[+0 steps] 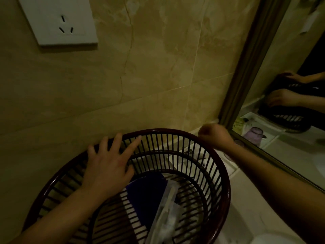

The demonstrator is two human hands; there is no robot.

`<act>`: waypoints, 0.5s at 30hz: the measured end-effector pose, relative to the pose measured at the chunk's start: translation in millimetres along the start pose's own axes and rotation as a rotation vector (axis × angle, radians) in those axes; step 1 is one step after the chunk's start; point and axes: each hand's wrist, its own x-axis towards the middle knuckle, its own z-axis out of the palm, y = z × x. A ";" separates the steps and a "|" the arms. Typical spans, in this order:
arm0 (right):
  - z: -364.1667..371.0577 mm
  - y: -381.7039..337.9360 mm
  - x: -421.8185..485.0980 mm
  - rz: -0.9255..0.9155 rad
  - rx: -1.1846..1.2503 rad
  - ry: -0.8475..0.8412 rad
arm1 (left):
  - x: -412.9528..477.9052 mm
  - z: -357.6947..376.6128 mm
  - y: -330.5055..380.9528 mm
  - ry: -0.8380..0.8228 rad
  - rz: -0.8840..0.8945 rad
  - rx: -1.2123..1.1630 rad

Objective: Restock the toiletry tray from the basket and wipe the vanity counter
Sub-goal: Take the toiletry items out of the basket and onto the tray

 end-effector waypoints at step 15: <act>31.9 -157.0 -90.3 -1.023 -0.693 -0.634 | 2.0 10.1 -1.7 0.030 -0.020 -0.030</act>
